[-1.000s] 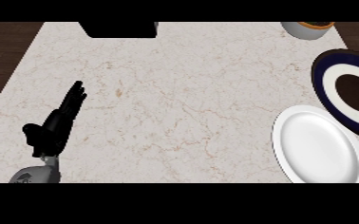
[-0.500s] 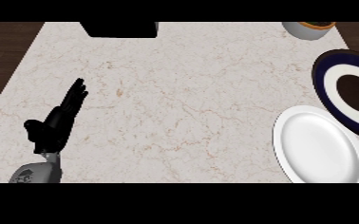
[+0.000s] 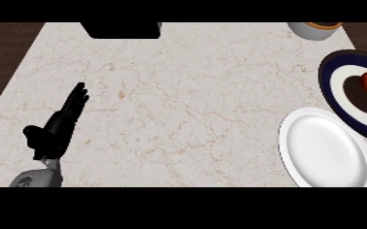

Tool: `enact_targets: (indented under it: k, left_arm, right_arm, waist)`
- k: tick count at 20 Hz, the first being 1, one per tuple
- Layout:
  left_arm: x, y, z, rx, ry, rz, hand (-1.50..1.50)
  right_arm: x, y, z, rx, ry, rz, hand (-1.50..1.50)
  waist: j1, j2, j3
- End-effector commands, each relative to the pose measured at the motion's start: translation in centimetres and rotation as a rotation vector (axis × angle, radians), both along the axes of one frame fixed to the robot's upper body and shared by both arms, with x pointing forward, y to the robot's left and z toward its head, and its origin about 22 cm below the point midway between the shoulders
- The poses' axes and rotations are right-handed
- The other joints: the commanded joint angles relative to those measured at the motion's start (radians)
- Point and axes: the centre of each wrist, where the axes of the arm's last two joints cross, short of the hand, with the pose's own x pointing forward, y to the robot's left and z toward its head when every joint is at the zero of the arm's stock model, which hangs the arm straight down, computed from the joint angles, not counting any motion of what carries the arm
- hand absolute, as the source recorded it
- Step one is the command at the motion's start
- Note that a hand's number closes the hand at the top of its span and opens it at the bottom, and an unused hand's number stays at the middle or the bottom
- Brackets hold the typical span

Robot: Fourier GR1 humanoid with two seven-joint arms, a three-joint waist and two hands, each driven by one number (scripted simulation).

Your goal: Pick the tomato from the plate and place it in the plate

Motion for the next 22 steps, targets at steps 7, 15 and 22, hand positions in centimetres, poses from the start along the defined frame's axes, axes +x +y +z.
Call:
enact_targets:
  k: [7, 15, 22]
  left_arm:
    - [0.2, -1.8, -0.7, 0.000, -0.005, 0.024, 0.00]
    - [-0.3, 0.2, 0.1, -0.016, -0.003, 0.033, 0.00]
    - [-0.2, -0.9, -0.7, -0.028, 0.007, 0.006, 0.00]
  right_arm:
    - [-5.7, -4.5, -1.8, 0.292, -0.341, -0.039, -1.50]
    - [-19.0, -10.0, -5.7, 0.268, -0.410, 0.002, -1.50]
    - [-23.4, -10.3, -7.5, 0.221, -0.380, 0.091, -1.50]
  waist:
    - [-0.020, -0.003, 0.000]
    - [-0.012, 0.001, 0.003]
    - [-0.008, 0.002, 0.005]
